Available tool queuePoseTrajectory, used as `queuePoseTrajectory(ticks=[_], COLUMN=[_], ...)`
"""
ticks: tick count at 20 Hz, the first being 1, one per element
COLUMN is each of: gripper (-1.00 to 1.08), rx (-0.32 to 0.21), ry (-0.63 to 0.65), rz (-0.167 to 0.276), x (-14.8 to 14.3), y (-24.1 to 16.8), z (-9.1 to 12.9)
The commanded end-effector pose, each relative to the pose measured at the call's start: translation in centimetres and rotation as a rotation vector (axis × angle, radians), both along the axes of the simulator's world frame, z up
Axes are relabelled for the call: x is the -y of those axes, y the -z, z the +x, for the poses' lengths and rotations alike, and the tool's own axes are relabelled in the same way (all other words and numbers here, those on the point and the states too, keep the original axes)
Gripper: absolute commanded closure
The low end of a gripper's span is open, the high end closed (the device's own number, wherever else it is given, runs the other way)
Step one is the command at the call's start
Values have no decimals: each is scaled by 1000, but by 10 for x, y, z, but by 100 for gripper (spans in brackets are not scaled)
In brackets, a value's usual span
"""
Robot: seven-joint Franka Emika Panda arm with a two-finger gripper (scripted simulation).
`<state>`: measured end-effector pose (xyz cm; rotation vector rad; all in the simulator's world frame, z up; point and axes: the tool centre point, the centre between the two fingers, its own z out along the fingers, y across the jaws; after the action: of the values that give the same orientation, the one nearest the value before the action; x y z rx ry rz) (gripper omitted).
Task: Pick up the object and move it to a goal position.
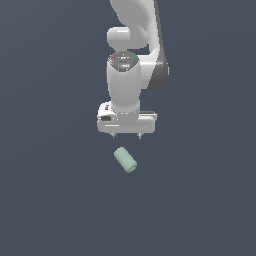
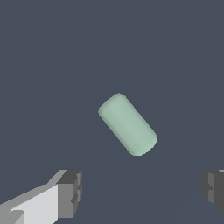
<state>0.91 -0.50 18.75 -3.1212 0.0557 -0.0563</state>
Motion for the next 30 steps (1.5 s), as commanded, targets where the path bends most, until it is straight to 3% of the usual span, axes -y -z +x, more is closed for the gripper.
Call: queuePoseTrajectory(ticks=[1,17,30], gripper=[-92,-92,-92], rx=[0,15,1], ry=[0,16,-184], rz=[0,-21,-34], x=[0,5,6], y=[0,-6,23], z=[0,1,11])
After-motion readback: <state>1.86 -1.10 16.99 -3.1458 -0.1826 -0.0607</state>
